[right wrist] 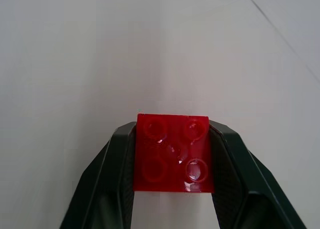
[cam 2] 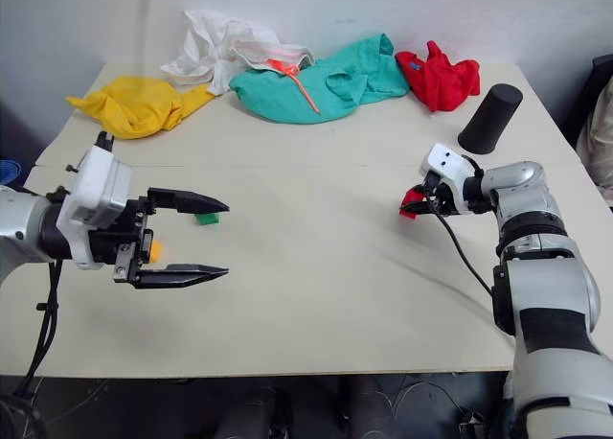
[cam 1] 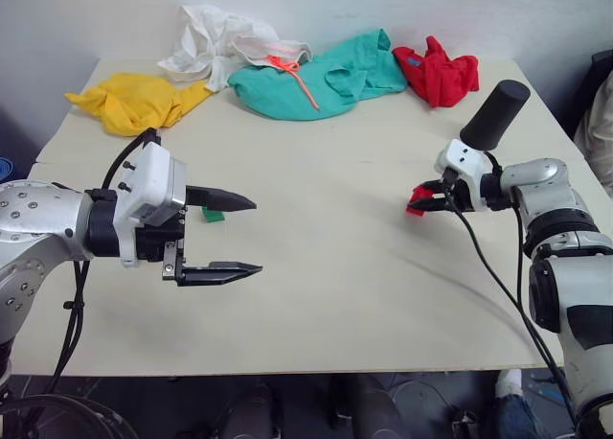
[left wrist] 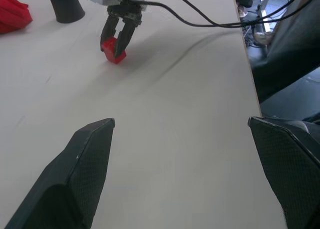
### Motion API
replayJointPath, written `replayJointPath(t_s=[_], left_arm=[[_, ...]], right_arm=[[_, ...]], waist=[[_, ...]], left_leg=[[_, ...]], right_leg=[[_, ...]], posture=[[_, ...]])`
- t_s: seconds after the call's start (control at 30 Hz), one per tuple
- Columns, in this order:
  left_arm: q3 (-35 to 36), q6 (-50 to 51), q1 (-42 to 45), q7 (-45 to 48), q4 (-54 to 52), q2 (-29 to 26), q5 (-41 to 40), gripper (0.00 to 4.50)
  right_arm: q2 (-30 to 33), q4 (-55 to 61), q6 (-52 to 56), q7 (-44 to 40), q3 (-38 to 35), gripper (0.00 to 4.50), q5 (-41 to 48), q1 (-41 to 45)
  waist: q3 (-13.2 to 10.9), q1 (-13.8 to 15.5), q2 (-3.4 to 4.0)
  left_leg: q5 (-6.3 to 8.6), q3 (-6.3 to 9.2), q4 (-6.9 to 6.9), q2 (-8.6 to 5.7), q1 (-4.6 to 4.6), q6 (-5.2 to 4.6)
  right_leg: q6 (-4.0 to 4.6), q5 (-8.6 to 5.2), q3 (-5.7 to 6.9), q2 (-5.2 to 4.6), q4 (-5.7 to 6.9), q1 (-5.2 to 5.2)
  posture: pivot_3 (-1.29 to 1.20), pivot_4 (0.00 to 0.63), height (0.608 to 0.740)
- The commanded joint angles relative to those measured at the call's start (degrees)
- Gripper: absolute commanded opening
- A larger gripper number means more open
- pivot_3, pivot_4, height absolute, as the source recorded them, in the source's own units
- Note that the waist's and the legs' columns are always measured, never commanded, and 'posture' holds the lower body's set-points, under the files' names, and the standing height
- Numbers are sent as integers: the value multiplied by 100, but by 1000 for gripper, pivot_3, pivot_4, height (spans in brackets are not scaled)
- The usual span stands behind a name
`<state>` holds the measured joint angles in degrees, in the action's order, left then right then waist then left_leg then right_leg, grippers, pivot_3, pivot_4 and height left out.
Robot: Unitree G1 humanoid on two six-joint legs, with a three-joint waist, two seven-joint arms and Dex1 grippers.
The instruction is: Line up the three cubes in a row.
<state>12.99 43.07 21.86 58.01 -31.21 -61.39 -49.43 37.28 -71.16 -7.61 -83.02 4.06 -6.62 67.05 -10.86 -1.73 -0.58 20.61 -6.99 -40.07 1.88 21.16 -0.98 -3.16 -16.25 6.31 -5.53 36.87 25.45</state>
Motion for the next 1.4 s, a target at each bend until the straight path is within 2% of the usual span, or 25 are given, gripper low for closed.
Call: replayJointPath(t_s=[0.03,0.13,0.2,0.27,0.33,0.67,0.97,1.03,1.1,1.3,1.4], left_arm=[[-53,-107,-137,96,-199,81,-10,4500],[-214,-175,-159,107,-229,184,69,4500],[-255,-190,-162,108,-235,217,96,4500],[-431,-356,-282,276,-298,196,286,4500],[-532,-439,-332,407,-326,169,384,4500],[-669,-669,-313,655,-288,190,623,4500],[-625,-694,-395,626,-297,194,624,4500],[-637,-693,-375,617,-272,196,633,4500],[-635,-684,-370,613,-263,190,629,4500],[-508,-604,-491,467,-266,192,615,4500],[-236,-557,-764,264,-295,218,613,4500]], right_arm=[[232,2238,722,-937,375,1508,1367,-836],[559,4994,1856,-948,623,1508,2465,-2149],[697,5747,2051,-948,611,1508,2649,-2571],[601,6810,2131,-656,690,1508,2755,-3230],[505,7305,2119,-402,751,1508,2734,-3592],[307,7098,1352,7,1048,1508,2039,-3872],[230,6836,1018,33,1179,1508,1834,-3921],[213,6821,1047,49,1184,2216,1836,-3922],[213,6847,1096,56,1185,2639,1850,-3930],[279,7218,1566,45,1018,4479,2131,-3870],[365,7452,2070,19,776,4479,2497,-3696]], waist=[[0,5,0],[0,65,0],[-1,90,1],[-1,119,1],[-1,138,1],[-1,156,1],[-1,155,1],[-1,156,1],[-1,156,1],[-1,156,1],[-1,149,1]], left_leg=[[0,2,-2,2,1,0],[0,16,-3,2,7,2],[0,16,-8,1,6,2],[0,12,-14,-5,5,1],[0,12,-13,-3,-2,2],[0,7,-13,-7,-4,1],[-1,7,-13,-6,-4,0],[-1,8,-13,-6,-4,0],[-1,7,-13,-6,-4,0],[-1,8,-12,-5,-3,-1],[-1,9,-12,-5,-3,-1]], right_leg=[[0,0,1,1,0,0],[0,0,2,-1,0,-1],[0,0,2,-1,2,-1],[0,0,-1,-4,6,-1],[0,0,-2,-1,4,-4],[0,0,-3,1,1,-4],[0,0,-2,1,1,-4],[0,0,-2,1,1,-4],[0,0,-2,1,2,-4],[0,0,-2,1,2,-4],[0,0,-2,0,3,-4]], posture=[[0,150,740],[0,150,740],[0,150,740],[0,150,740],[0,150,740],[0,150,740],[0,150,740],[0,150,740],[0,150,740],[0,150,740],[0,150,740]])
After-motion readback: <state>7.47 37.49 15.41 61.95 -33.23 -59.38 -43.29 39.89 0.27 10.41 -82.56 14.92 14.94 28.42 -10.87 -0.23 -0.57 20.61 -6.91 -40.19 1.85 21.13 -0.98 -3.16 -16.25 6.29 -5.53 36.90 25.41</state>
